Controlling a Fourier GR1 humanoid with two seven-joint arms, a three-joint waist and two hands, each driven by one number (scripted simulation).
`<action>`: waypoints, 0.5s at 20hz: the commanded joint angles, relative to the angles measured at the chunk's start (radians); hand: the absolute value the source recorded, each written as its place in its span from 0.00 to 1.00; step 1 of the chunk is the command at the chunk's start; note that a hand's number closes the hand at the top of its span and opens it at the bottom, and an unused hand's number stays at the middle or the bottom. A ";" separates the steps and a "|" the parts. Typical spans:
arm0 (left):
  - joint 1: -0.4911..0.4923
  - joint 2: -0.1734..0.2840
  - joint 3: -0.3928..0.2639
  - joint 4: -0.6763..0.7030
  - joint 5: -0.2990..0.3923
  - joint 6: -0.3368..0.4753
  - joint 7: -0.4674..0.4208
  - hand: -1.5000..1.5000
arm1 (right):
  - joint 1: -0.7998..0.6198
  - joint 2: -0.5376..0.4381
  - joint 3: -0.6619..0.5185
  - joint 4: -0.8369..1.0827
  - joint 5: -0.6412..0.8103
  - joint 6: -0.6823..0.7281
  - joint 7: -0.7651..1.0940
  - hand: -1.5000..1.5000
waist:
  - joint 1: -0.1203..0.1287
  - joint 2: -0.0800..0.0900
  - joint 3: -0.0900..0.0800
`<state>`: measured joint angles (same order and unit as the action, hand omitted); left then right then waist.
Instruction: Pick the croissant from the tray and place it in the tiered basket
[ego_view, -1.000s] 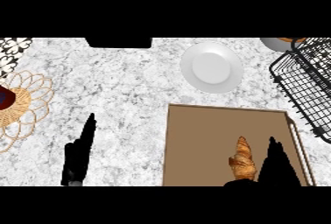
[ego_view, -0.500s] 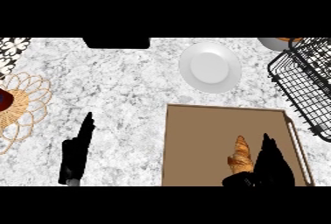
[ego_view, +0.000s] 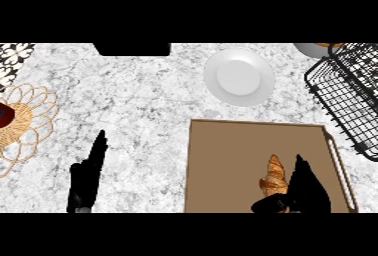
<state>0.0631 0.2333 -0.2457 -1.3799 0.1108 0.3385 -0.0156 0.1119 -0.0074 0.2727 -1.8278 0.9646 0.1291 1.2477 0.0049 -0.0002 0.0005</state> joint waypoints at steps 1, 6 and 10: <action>-0.007 0.008 0.007 0.008 -0.016 0.001 0.010 0.50 | -0.070 0.007 -0.026 0.004 -0.049 0.066 0.240 0.00 | -0.001 0.001 -0.001; -0.004 -0.009 0.021 -0.008 0.000 -0.005 0.022 0.50 | -0.057 0.007 -0.025 0.123 -0.024 -0.044 0.167 1.00 | 0.001 0.001 -0.001; -0.004 0.006 0.029 0.000 -0.010 -0.034 0.016 0.50 | -0.019 0.007 0.032 0.097 -0.008 -0.041 0.150 1.00 | -0.004 0.000 -0.001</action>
<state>0.0602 0.2296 -0.2268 -1.3818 0.1052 0.3220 -0.0052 0.0882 -0.0097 0.2719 -1.7468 0.9523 0.0979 1.2243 0.0034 -0.0024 -0.0020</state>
